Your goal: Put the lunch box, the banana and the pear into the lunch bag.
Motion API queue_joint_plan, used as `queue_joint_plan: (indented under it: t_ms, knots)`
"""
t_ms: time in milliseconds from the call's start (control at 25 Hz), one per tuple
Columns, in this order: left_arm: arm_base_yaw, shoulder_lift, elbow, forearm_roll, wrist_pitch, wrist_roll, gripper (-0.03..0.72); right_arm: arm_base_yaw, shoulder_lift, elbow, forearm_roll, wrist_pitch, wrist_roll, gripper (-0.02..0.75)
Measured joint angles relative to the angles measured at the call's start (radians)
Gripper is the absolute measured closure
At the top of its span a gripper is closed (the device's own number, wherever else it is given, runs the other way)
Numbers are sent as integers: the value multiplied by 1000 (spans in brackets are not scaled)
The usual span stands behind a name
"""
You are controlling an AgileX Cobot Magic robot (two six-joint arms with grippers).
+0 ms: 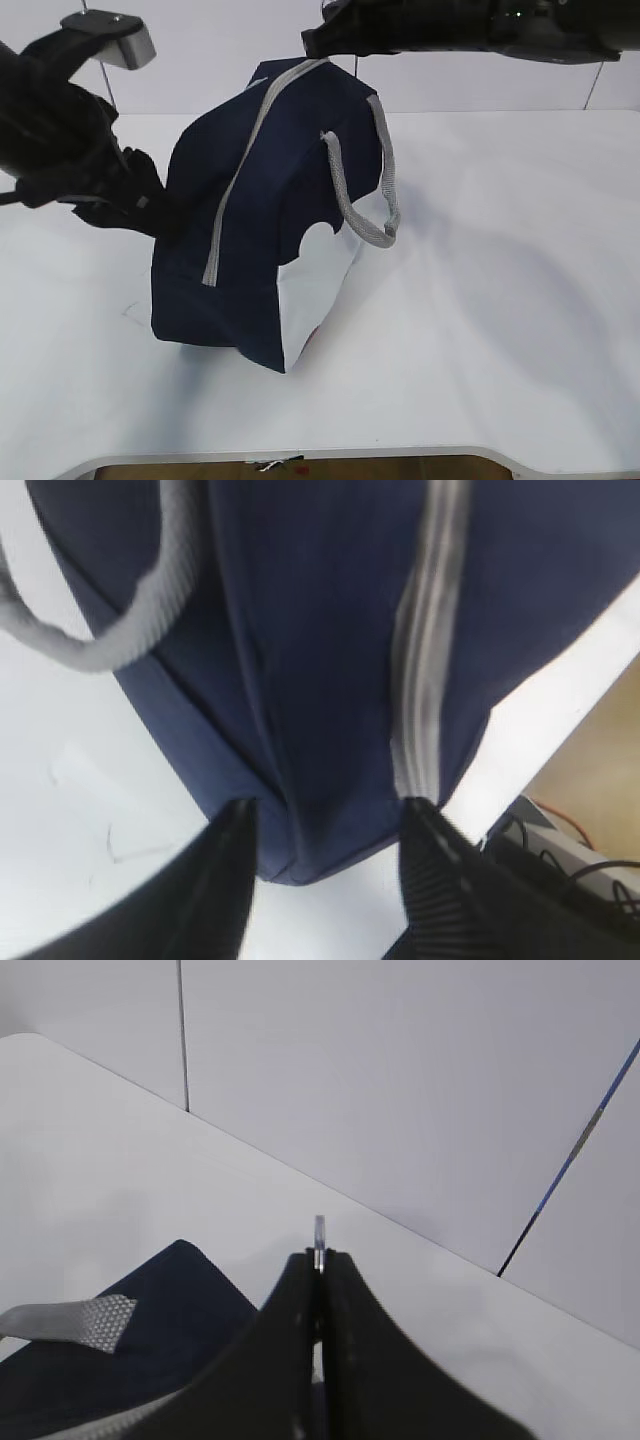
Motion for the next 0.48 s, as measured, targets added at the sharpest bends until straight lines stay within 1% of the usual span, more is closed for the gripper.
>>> queue_joint_plan:
  t_ms: [80,160,320,480]
  knots:
    - [0,-12,-29,0,20,-11,316,0,0,0,0,-5,7,721]
    - [0,-27,-72,0,26,-21,278,0,0,0,-2,-10,11,721]
    - [0,-33,-144,0,14,-24,261,-1,0,0,-4,-26,24,721]
    - [0,12,-192,0,10,-24,278,-1,0,0,-5,-35,31,721]
